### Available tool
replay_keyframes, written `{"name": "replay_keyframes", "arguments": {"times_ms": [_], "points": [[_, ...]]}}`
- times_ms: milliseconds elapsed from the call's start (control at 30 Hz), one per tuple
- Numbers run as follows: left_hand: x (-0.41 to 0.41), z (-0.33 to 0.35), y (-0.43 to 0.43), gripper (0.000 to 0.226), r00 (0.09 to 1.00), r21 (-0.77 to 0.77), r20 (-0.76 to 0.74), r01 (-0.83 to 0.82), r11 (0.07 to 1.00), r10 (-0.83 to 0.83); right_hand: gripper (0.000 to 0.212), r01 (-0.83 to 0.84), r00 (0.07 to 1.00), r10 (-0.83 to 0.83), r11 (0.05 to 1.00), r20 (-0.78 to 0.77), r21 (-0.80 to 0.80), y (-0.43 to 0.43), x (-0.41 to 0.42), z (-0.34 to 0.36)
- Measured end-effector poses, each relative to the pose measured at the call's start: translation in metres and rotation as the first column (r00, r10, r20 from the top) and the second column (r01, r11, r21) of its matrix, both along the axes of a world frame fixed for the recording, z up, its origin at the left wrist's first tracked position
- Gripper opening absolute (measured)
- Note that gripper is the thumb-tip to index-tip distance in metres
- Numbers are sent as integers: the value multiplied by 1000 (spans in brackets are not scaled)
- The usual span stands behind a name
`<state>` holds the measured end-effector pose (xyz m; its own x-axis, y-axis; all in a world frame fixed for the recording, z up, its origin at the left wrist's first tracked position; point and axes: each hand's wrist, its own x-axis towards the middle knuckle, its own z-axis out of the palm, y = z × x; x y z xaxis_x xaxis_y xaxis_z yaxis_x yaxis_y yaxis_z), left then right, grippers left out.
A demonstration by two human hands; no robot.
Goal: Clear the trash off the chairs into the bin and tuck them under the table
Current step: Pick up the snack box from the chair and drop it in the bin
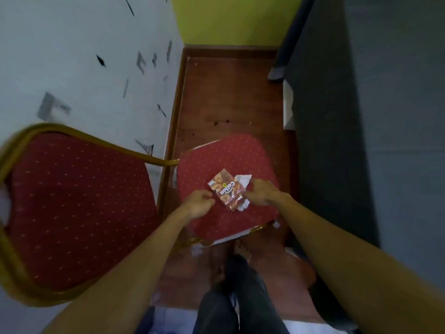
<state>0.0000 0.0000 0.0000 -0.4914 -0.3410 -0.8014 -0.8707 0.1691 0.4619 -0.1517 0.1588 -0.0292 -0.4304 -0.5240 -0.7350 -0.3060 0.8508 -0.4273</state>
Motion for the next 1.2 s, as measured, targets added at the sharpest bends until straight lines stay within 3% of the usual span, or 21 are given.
{"name": "replay_keyframes", "arguments": {"times_ms": [133, 200, 367, 467, 533, 600, 733, 867, 1133, 1200], "points": [[-6, -50, 0, 34, 991, 33, 70, -115, 993, 112, 70, 162, 983, -165, 986, 79, 38, -8, -14, -51], [-8, -80, 2, 9, 979, 40, 101, -183, 982, 178, 69, 269, 955, -267, 963, 128, 3, -15, -15, -80], [-26, -135, 13, 12, 919, 99, 109, -390, 916, 379, 103, 444, 879, -436, 896, 196, 4, -18, 0, -137], [-33, -149, 26, 34, 880, 172, 144, -473, 864, 453, 75, 581, 797, -555, 813, 239, -48, -15, 23, -160], [-33, -153, 31, 44, 858, 166, 150, -512, 843, 492, 47, 725, 653, -666, 687, 360, -45, -16, 33, -168], [-30, -151, 32, 44, 839, 194, 158, -543, 817, 520, 34, 819, 512, -717, 573, 472, -18, -16, 40, -166], [-22, -129, 32, 39, 818, 294, 147, -573, 765, 557, 25, 891, 409, -765, 453, 498, -36, -10, 53, -141], [-17, -75, 45, 37, 838, 280, 45, -534, 798, 544, 22, 929, 355, -793, 360, 494, -89, 6, 67, -83], [-13, 52, 111, 42, 891, 376, -218, -299, 877, 397, 27, 960, 183, -825, 33, 535, -277, 76, 100, 64], [-15, 77, 130, 35, 900, 413, -257, -228, 882, 353, 36, 949, 148, -840, -28, 522, -313, 102, 107, 96]]}}
